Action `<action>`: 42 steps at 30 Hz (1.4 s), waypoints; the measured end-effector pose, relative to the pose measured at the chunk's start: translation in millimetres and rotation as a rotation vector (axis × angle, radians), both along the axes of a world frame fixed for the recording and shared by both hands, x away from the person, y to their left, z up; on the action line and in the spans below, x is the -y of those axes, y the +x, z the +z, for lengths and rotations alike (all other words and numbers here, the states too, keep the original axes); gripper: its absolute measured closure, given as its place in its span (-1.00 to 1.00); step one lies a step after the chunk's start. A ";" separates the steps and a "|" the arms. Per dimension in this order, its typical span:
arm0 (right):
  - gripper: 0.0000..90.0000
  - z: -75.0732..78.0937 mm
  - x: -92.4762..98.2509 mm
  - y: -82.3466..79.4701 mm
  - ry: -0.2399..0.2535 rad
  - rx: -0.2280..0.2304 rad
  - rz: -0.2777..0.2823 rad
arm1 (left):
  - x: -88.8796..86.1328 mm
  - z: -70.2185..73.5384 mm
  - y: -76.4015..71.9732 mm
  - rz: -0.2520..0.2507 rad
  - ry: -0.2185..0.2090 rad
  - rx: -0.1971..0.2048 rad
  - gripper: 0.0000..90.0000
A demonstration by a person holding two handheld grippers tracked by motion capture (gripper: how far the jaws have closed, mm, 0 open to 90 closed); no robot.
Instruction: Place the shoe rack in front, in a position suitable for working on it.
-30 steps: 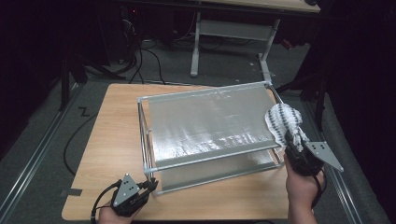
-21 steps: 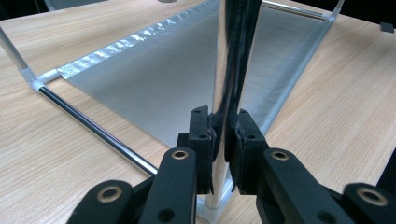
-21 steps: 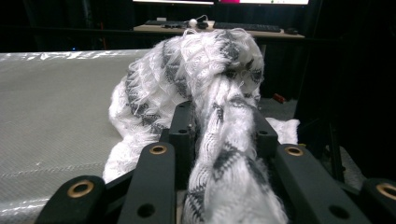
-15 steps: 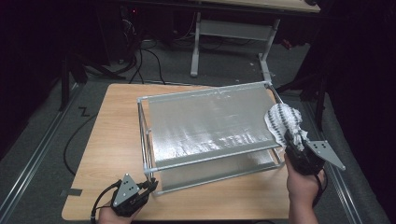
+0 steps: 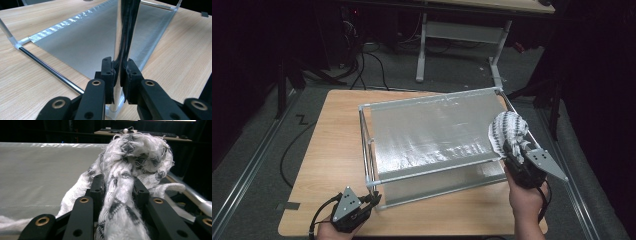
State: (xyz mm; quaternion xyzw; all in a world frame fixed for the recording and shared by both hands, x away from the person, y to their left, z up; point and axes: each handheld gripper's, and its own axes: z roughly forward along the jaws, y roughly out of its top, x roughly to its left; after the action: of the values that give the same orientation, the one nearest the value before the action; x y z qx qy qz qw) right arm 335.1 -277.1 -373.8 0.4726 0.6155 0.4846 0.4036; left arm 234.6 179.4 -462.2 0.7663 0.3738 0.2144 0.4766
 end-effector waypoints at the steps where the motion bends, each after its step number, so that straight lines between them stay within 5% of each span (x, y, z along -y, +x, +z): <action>1: 0.54 -0.1 -3.6 -0.7 0.000 0.000 0.011 | 0.0 0.0 -0.1 -0.001 0.000 0.000 0.79; 28: 0.57 0.5 -119.0 -30.1 -0.063 -0.011 0.283 | -0.3 0.1 -0.9 -0.010 0.004 0.000 0.79; 42: 0.58 2.2 -199.6 -55.5 -0.058 -0.021 0.514 | -0.1 0.0 -1.3 -0.008 0.005 0.002 0.79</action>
State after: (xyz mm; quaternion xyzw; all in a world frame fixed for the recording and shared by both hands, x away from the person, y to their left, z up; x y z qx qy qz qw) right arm 279.6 -77.5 -371.7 0.2941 0.7333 0.5483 0.2742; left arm 233.3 179.5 -462.1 0.7688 0.3697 0.2141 0.4758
